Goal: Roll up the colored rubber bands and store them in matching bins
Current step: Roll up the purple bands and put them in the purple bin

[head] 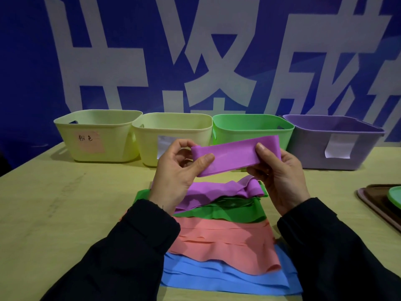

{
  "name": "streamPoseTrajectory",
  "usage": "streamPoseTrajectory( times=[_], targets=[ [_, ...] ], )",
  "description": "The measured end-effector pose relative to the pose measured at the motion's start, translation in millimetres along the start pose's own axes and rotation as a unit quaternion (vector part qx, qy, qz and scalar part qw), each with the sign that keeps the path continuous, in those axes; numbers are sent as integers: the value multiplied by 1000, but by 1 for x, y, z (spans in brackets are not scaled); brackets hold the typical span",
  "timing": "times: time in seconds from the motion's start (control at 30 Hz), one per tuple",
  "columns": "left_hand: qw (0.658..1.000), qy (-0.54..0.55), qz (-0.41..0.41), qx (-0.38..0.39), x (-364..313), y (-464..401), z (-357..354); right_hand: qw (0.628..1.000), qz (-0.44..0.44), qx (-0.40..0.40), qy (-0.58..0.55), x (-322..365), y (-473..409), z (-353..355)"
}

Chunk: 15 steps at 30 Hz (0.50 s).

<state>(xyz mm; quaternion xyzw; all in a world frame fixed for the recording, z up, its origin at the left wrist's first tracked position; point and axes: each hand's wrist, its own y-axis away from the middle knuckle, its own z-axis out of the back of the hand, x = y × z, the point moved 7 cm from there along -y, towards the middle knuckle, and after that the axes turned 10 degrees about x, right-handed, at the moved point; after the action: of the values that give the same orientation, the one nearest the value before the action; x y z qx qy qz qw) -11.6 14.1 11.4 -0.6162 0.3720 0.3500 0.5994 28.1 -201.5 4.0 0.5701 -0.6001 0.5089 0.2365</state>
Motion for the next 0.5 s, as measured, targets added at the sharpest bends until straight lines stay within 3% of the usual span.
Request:
streamPoseTrajectory(
  times=[0.3,0.5],
  targets=[
    [993,72,42,85,6,4,-20,1000,-7,2,20,-4,1,-1],
    [997,35,16,66,3,2,-18,999,-16,8,38,-8,3,-8]
  ],
)
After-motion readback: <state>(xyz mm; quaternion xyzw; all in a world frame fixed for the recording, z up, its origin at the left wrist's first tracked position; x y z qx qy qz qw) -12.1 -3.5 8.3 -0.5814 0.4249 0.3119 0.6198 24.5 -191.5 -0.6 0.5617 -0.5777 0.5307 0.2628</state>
